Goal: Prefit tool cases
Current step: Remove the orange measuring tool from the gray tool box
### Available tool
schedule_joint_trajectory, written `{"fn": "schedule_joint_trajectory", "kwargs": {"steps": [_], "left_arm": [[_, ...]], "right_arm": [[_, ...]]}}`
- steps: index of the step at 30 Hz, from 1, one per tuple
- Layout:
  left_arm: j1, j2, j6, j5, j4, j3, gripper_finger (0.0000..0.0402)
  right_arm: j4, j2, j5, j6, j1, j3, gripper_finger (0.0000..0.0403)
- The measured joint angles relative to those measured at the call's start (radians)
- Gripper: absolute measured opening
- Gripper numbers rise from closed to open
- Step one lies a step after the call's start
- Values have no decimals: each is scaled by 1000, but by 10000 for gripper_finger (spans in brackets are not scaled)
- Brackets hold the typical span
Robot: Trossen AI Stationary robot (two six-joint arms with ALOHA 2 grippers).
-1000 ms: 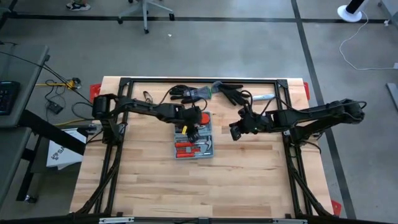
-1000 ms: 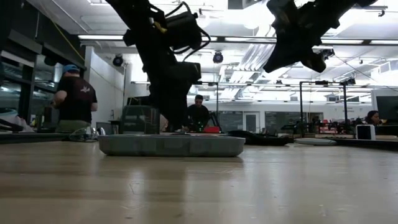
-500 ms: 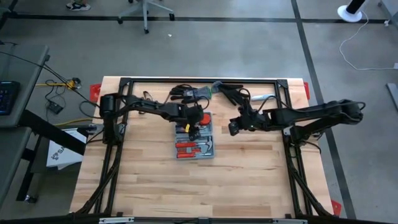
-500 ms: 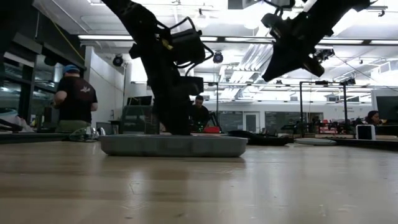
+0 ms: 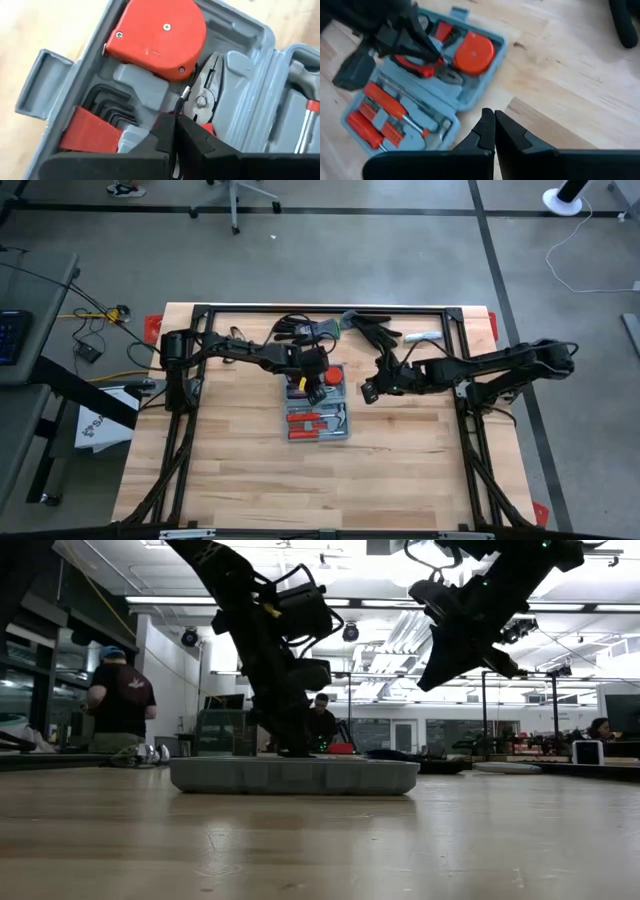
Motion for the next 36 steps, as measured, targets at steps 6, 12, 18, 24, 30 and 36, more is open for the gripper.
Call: {"fn": "schedule_joint_trajectory", "kwargs": {"steps": [6, 12, 18, 24, 30, 36], "left_arm": [[0, -80, 5, 12, -28, 17, 0], [5, -205, 2, 8, 55, 47, 0], [28, -281, 2, 5, 127, 58, 0], [101, -273, 17, 5, 151, 56, 0], [187, -197, 35, 93, 214, 56, 0], [228, -90, -41, 199, 340, 56, 0]], "right_arm": [[25, 0, 1, -2, 0, 0, 0], [23, 0, 5, -11, 0, 0, 0], [20, 0, 9, -20, 0, 0, 0], [13, 0, 9, -21, -2, 0, 0], [14, -1, 9, -21, -3, 0, 0], [14, -1, 9, -14, -3, 0, 0]]}}
